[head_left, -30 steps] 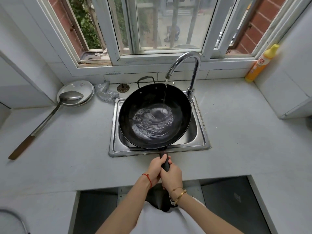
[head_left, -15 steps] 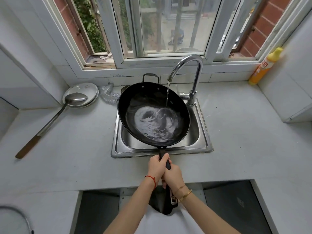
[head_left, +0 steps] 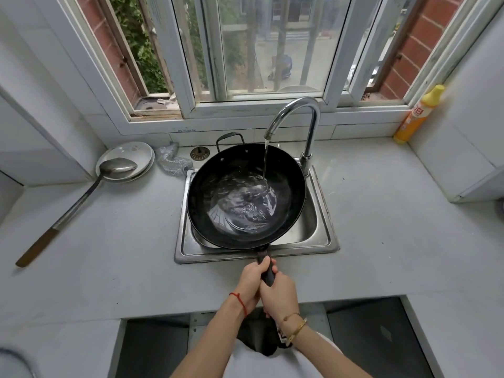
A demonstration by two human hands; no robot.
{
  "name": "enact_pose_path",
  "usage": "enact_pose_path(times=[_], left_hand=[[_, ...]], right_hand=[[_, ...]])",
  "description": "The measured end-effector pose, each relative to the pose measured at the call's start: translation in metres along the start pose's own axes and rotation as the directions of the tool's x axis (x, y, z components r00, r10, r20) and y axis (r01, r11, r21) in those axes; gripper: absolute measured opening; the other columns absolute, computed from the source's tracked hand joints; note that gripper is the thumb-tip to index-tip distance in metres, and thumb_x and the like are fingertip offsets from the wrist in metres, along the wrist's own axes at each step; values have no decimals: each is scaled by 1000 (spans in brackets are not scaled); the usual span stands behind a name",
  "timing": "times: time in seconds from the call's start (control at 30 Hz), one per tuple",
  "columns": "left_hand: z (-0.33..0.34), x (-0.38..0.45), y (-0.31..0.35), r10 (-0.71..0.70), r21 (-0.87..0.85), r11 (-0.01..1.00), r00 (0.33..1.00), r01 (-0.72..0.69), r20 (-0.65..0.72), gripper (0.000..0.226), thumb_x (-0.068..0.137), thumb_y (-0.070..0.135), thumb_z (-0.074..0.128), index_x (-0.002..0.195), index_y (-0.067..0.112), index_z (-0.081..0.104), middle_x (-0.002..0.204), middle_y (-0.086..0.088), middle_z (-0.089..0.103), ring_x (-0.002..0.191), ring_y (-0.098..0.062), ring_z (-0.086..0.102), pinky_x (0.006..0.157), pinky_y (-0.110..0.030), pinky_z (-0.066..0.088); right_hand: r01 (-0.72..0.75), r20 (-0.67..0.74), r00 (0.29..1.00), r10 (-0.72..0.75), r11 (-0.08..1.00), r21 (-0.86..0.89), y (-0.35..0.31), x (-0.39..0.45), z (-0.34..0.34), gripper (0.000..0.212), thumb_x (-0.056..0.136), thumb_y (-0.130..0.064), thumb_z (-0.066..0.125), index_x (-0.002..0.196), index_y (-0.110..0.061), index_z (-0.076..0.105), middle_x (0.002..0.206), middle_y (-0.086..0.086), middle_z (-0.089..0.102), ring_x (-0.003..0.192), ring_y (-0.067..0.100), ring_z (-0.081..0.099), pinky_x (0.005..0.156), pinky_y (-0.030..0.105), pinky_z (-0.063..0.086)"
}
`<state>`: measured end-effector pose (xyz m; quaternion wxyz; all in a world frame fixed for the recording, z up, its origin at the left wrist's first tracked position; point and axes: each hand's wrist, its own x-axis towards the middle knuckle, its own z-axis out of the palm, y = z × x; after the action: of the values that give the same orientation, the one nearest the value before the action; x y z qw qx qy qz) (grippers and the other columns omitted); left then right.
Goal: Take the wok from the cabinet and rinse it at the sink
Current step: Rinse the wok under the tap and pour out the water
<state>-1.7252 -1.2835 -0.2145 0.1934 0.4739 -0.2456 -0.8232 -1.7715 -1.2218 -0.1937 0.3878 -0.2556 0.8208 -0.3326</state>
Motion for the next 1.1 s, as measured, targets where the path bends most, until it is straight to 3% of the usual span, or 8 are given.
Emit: enact_pose_path(times=[0.2,0.4,0.57,0.9,1.1], left_hand=[[3,2,-2,102,187,979,989,-81,-108,19,96,14,56,81,5,64,70,-6,63,70,-21,58,72,-30,50],[10,-1,4,227,310,938,951,-156,-208,20,93,12,59,76,4,65,68,-8,65,64,-18,61,64,-25,52],[12,-7,13,229,268,948,955,-174,-190,21,94,13,59,75,3,63,66,-6,64,61,-16,59,56,-19,51],[6,-6,10,60,30,998,997,-58,-48,18,95,17,58,87,1,63,70,-5,64,62,-14,60,61,-23,52],[6,1,4,77,59,995,996,-74,-50,16,95,13,56,88,0,63,73,-9,62,66,-15,59,63,-22,52]], right_hand=[[-38,64,997,34,997,68,3,3,-5,30,92,-23,54,65,-12,54,51,4,54,31,13,49,31,21,38],[-162,178,977,119,956,244,-3,7,-8,35,96,-22,51,65,-6,52,43,3,48,28,14,44,34,20,35],[-174,178,975,134,957,232,-14,8,-8,32,93,-17,53,61,-8,50,43,2,48,28,14,44,34,21,37],[-45,58,997,41,996,71,-11,6,-8,25,89,-21,56,68,-7,56,55,10,58,36,20,55,34,21,41],[-2,47,999,0,1000,30,-4,7,-12,22,90,-25,56,71,-14,58,56,3,59,44,16,57,35,19,40]])
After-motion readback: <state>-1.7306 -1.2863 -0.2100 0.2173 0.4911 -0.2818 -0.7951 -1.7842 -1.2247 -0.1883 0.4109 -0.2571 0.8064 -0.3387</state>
